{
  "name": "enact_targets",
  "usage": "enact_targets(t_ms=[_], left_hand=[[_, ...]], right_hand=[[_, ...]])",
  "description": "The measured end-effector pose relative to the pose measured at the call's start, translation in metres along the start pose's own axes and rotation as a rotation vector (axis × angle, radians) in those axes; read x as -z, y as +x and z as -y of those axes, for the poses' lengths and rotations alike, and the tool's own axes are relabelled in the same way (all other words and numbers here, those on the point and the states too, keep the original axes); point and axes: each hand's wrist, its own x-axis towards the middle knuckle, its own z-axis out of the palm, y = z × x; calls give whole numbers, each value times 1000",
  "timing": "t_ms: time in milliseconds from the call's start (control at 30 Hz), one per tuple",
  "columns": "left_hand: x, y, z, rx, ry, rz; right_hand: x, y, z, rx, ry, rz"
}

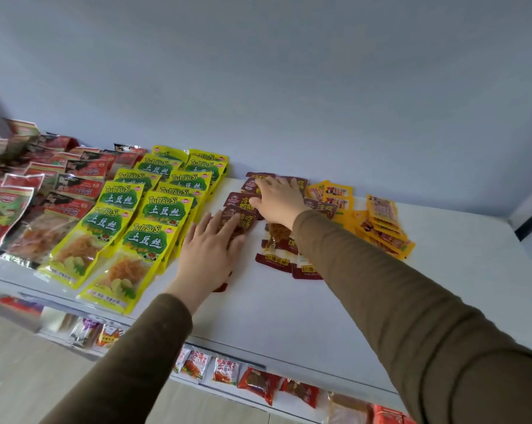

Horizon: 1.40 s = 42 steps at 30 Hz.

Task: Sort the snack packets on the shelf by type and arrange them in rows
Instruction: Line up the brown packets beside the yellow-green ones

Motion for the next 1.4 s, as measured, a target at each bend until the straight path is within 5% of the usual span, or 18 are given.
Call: enact_targets(t_ms=[167, 633, 767, 933, 1133, 1400], left_hand=[[-7, -23, 13, -63, 52, 132], [-3, -31, 38, -146, -56, 114], [-7, -32, 37, -144, -25, 125], [-1, -33, 36, -121, -67, 110], [4, -35, 35, -114, -19, 182], [-3, -25, 37, -127, -11, 160]], right_hand=[[-10, 23, 11, -68, -120, 129], [-18, 18, 14, -96, 140, -7], [-23, 8, 0, -87, 56, -9], [-18, 17, 10, 43, 56, -320], [-11, 39, 30, 73, -20, 102], [-27, 55, 43, -152, 251, -19]])
